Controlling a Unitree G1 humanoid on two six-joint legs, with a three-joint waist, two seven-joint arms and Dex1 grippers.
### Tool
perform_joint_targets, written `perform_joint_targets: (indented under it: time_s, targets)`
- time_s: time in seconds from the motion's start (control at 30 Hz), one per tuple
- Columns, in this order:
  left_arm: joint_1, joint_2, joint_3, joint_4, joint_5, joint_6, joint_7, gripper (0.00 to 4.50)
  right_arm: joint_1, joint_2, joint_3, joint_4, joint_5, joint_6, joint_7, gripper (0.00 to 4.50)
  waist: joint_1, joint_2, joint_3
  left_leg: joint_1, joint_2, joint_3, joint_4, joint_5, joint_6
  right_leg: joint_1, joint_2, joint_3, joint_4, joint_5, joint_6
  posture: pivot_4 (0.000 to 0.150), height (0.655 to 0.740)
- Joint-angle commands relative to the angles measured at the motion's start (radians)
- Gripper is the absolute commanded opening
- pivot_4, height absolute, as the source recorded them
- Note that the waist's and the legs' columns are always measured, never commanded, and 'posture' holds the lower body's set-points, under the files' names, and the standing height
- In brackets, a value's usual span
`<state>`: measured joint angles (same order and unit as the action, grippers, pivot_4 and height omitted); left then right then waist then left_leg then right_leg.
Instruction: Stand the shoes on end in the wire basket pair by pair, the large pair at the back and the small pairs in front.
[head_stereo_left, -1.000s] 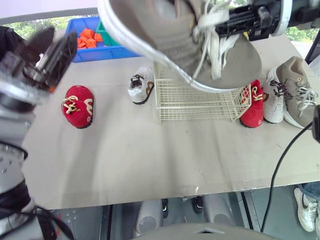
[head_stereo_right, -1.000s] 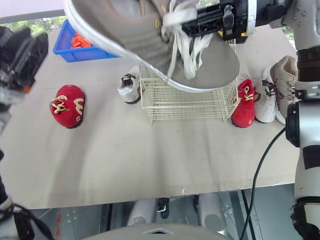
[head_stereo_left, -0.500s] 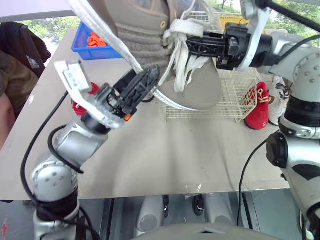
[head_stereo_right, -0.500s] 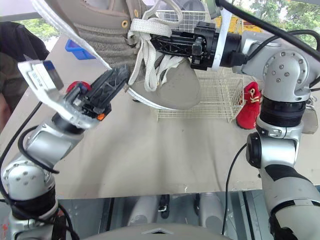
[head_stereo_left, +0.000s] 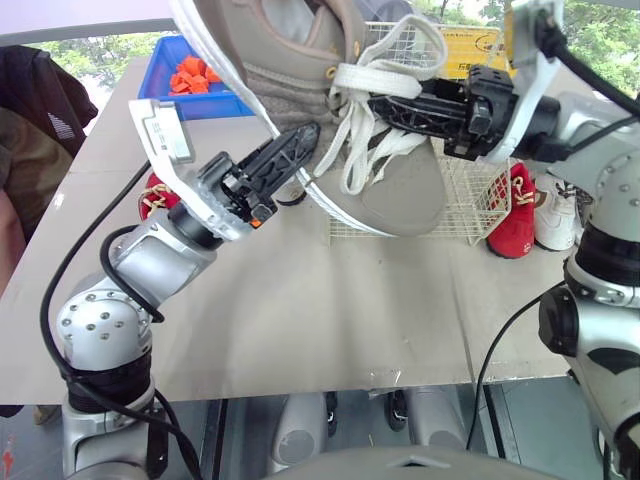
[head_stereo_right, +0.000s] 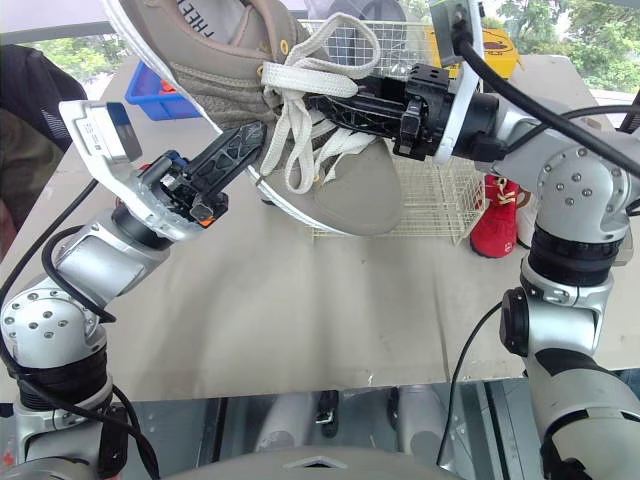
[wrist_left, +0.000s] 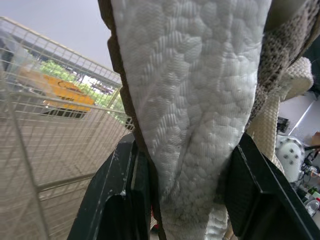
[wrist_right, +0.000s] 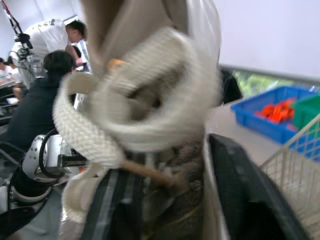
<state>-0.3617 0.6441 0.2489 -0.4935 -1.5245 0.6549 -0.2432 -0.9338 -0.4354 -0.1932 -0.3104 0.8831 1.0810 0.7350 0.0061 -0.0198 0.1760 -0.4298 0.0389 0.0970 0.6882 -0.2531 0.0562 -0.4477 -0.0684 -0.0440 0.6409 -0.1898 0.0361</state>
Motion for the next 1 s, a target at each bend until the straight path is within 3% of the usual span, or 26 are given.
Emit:
perform_joint_targets:
  time_s: [0.03, 0.07, 0.1, 0.13, 0.27, 0.4, 0.5, 0.63, 0.8, 1.0]
  targets:
    - [-0.084, 0.063, 0.063, 0.044, 0.029, 0.002, -0.096, 1.47, 0.102, -0.047, -0.021, -0.157, -0.036, -0.122, -0.007, 3.39, 0.006, 0.000, 0.000, 0.000, 0.000, 0.000, 0.000, 0.000, 0.000, 0.000, 0.000, 0.000, 0.000, 0.000, 0.000, 0.150, 0.7400]
    - [-0.117, 0.083, 0.062, 0.080, 0.057, 0.003, -0.127, 1.47, 0.143, -0.055, -0.024, -0.198, -0.066, -0.165, -0.025, 3.69, 0.010, 0.000, 0.000, 0.000, 0.000, 0.000, 0.000, 0.000, 0.000, 0.000, 0.000, -0.001, 0.000, 0.000, 0.000, 0.150, 0.7400]
    - [-0.161, 0.105, 0.054, 0.126, 0.106, -0.004, -0.173, 1.47, 0.188, -0.053, -0.032, -0.237, -0.101, -0.219, -0.051, 4.30, 0.008, 0.000, 0.000, 0.000, 0.000, 0.000, 0.000, 0.000, 0.000, 0.000, 0.000, -0.001, 0.000, 0.000, 0.000, 0.150, 0.7400]
    - [-0.204, 0.120, 0.046, 0.171, 0.147, -0.010, -0.212, 1.46, 0.229, -0.053, -0.039, -0.271, -0.127, -0.257, -0.074, 4.50, 0.010, 0.000, 0.000, 0.000, -0.001, 0.001, 0.000, 0.000, 0.000, 0.000, 0.000, -0.001, 0.000, 0.000, 0.000, 0.150, 0.7400]
    - [-0.441, 0.130, -0.044, 0.420, 0.383, -0.087, -0.411, 1.46, 0.425, -0.064, -0.077, -0.409, -0.188, -0.355, -0.142, 4.50, 0.013, -0.001, 0.000, -0.001, -0.001, 0.003, 0.000, 0.000, -0.001, 0.001, 0.000, -0.002, -0.001, -0.001, 0.001, 0.150, 0.7400]
    - [-0.665, 0.062, -0.139, 0.692, 0.642, -0.260, -0.562, 1.45, 0.563, -0.084, -0.091, -0.494, -0.212, -0.354, -0.223, 4.50, 0.010, -0.001, 0.000, -0.001, -0.002, 0.005, 0.000, 0.000, -0.001, 0.001, 0.000, -0.002, -0.002, -0.001, 0.002, 0.150, 0.7400]
    - [-0.767, 0.010, -0.153, 0.847, 0.762, -0.364, -0.632, 1.45, 0.599, -0.089, -0.093, -0.522, -0.191, -0.360, -0.255, 4.50, 0.003, -0.001, 0.000, 0.000, -0.001, 0.005, 0.000, 0.000, -0.001, 0.001, 0.000, -0.001, -0.002, -0.001, 0.002, 0.150, 0.7400]
    - [-1.019, -0.103, -0.203, 1.234, 0.998, -0.686, -0.673, 1.45, 0.654, -0.088, -0.129, -0.576, -0.159, -0.359, -0.318, 4.50, 0.011, -0.004, 0.002, -0.003, 0.000, 0.003, 0.000, 0.001, -0.001, 0.000, 0.003, -0.003, -0.003, -0.001, 0.002, 0.150, 0.7400]
    - [-1.167, -0.144, -0.196, 1.517, 1.148, -0.920, -0.711, 1.45, 0.696, -0.108, -0.148, -0.628, -0.130, -0.363, -0.371, 4.50, 0.005, -0.004, 0.002, -0.003, 0.000, 0.006, -0.001, 0.000, 0.000, 0.000, 0.003, 0.000, -0.008, -0.001, 0.002, 0.150, 0.7400]
    - [-1.208, -0.148, -0.225, 1.668, 1.246, -0.891, -0.906, 1.44, 0.746, -0.141, -0.174, -0.672, -0.092, -0.361, -0.418, 4.50, 0.007, -0.005, 0.002, -0.003, 0.000, 0.004, -0.002, -0.001, 0.001, 0.001, 0.003, -0.001, -0.008, -0.002, 0.003, 0.150, 0.7400]
